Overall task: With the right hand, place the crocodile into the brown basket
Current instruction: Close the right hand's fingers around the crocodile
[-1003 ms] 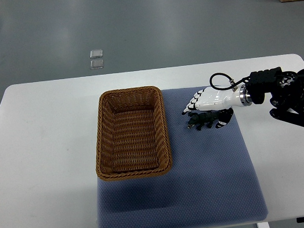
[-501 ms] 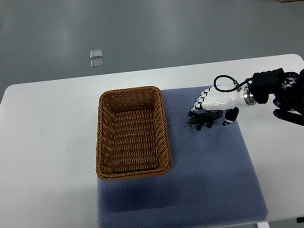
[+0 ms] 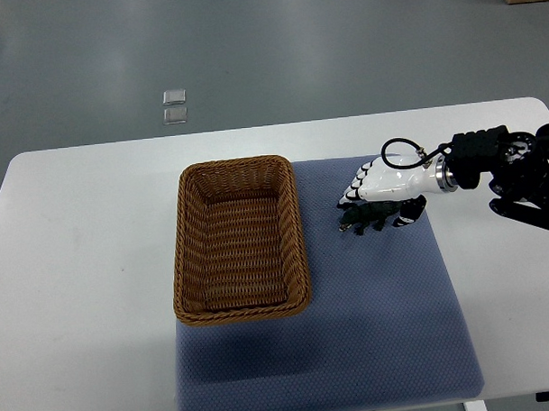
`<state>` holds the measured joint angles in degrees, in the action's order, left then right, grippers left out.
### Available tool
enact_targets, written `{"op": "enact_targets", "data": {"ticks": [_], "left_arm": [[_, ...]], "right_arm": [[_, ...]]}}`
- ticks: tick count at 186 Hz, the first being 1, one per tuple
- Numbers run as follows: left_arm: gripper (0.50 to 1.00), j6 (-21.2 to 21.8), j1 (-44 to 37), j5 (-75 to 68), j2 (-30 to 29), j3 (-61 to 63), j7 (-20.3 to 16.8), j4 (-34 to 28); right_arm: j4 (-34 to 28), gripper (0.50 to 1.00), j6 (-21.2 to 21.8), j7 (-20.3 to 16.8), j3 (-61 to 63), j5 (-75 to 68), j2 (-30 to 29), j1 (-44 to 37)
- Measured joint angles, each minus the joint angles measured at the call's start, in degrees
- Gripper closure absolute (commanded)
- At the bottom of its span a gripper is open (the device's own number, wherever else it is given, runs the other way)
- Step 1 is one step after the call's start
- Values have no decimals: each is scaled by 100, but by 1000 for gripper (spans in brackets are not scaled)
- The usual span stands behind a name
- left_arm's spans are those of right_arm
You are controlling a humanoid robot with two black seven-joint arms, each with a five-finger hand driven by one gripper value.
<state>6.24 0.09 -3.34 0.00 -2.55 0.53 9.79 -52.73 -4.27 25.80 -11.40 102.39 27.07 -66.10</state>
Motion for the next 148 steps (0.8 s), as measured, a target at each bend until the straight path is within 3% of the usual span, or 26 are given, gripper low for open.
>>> {"op": "enact_targets", "data": {"ticks": [94, 148], "left_arm": [[500, 0, 0, 0, 0, 0, 0, 3], [500, 0, 0, 0, 0, -1, 0, 1]], "right_arm": [[115, 687, -34, 36, -74, 137, -64, -6], [306, 758, -194, 33, -154, 269, -139, -3]]}}
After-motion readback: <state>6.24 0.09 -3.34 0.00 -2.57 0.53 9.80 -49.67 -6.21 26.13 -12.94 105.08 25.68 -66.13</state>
